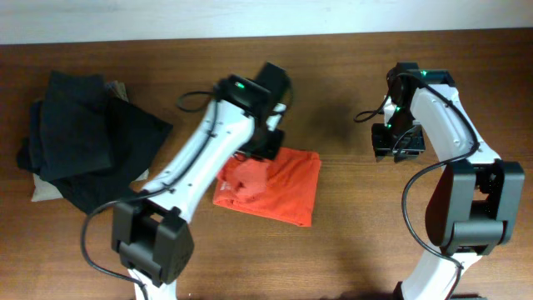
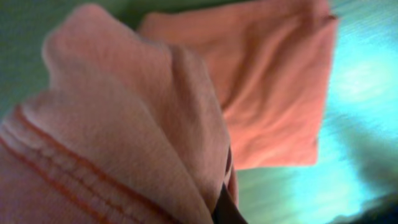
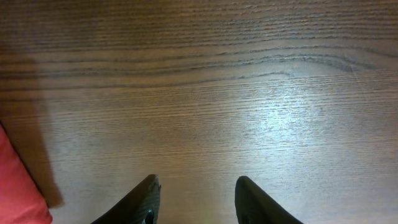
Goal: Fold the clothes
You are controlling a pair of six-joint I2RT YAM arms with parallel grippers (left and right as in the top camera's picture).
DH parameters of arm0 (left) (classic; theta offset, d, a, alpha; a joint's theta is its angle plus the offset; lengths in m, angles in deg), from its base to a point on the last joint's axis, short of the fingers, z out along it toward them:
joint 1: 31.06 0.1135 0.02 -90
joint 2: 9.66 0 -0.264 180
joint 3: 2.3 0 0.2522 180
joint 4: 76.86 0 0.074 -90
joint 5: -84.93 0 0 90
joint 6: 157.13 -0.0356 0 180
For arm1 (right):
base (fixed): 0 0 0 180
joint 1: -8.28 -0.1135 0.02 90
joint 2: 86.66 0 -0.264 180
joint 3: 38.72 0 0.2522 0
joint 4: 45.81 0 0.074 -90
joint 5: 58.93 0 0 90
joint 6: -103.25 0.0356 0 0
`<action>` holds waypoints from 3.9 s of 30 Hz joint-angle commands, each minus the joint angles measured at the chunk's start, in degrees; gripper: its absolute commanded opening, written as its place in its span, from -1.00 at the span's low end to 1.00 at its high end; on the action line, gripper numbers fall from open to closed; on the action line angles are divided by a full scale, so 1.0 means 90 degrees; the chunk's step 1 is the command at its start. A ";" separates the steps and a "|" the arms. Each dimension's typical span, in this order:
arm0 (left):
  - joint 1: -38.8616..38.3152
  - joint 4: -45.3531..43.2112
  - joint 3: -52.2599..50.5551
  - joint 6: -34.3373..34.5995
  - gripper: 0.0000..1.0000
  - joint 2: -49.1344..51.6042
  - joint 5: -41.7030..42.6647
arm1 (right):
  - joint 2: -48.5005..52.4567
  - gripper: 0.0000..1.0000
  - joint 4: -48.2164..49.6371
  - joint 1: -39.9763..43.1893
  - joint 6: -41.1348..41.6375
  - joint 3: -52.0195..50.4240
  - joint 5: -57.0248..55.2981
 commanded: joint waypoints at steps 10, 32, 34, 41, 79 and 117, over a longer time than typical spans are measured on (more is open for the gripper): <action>-0.1379 -0.0913 0.0024 0.1032 -0.19 0.0359 0.0957 | -0.0109 -0.13 -0.0129 -0.0027 -0.0153 0.0087 0.0092; 0.0818 -0.3750 -0.3560 0.0794 0.11 -0.0466 0.1671 | -0.0119 -0.12 0.0061 -0.1202 -0.2514 -0.0559 0.3490; 0.0772 -0.3747 -0.3565 0.0797 0.11 -0.0466 0.1668 | -0.0109 -0.35 0.0809 -0.1202 -0.2358 -0.1263 0.3252; 0.0767 -0.3611 -0.3570 0.0794 0.21 -0.0466 0.1608 | -0.0291 -0.39 0.1321 -0.0775 -0.0597 -0.1336 0.0583; 0.1343 -0.4597 -0.2931 -0.0918 0.88 0.0454 0.2339 | -0.0872 -0.32 0.0049 -0.0525 -0.1265 -0.1627 0.2633; 0.7121 -0.3432 0.0068 -0.1178 -0.69 -0.1647 -0.0809 | -0.0872 -0.27 0.0068 -0.0522 -0.1246 -0.1627 0.2560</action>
